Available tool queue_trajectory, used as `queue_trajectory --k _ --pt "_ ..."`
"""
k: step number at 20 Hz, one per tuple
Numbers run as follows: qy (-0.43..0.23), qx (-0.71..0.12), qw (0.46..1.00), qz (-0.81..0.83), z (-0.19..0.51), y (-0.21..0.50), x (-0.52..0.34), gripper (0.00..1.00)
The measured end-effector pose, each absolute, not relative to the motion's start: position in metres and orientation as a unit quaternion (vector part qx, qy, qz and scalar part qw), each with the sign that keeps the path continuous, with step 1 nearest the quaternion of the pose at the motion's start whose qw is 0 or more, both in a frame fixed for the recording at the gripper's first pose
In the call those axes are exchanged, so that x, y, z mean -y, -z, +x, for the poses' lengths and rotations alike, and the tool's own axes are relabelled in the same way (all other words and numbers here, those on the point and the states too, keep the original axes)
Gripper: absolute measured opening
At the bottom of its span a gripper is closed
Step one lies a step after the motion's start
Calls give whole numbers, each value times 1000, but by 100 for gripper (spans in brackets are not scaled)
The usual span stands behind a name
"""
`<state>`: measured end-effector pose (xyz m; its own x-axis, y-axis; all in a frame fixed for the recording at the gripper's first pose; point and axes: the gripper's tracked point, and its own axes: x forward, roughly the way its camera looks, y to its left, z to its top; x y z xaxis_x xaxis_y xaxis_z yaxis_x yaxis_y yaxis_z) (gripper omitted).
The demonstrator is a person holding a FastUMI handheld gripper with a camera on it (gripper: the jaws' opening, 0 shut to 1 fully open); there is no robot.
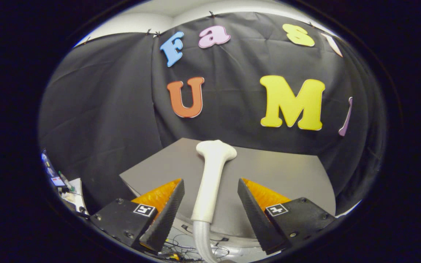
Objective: Iron the clothes twice with a garment steamer, once on the left side and once on the right side.
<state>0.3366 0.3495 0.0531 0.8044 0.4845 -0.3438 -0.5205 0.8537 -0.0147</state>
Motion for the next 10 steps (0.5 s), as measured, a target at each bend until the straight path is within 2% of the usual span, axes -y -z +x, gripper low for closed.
queue_trajectory --k 4,10 --pt "-261 -195 942 -77 366 -36 -369 91" --pt "-255 -242 933 -81 372 -9 -381 79"
